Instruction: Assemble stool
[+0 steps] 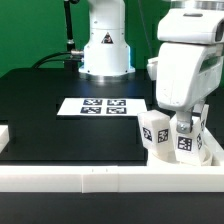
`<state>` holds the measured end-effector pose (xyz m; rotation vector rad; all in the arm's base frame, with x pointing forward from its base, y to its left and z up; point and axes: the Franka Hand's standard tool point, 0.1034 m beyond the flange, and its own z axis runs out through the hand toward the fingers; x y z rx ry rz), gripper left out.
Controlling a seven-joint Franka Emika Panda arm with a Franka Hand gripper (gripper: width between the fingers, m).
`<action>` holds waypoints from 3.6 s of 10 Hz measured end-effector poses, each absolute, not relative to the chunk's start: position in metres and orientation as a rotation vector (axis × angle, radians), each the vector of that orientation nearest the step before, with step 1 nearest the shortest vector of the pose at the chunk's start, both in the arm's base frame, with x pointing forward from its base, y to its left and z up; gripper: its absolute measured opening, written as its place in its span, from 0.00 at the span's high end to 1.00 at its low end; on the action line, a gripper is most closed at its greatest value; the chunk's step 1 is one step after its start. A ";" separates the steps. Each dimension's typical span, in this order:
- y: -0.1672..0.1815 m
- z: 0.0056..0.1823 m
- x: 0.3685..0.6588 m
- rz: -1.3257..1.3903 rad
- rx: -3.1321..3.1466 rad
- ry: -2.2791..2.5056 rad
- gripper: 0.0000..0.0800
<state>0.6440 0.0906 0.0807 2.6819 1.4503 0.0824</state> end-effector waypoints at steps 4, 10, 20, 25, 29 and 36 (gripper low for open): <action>0.095 0.080 0.641 0.137 3.041 0.519 0.57; 0.110 0.077 0.637 0.132 3.078 -0.753 0.57; 0.120 0.076 0.637 0.017 2.190 -2.556 0.57; 0.124 0.075 0.638 -0.057 1.512 -3.111 0.57; 0.125 0.079 0.637 -0.080 1.505 -3.141 0.57; 0.120 0.127 0.629 -0.066 1.657 -3.127 0.19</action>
Offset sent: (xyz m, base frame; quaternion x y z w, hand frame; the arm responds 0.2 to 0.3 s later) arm -0.0054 0.0271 -0.0115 0.0763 0.0144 0.3571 0.9308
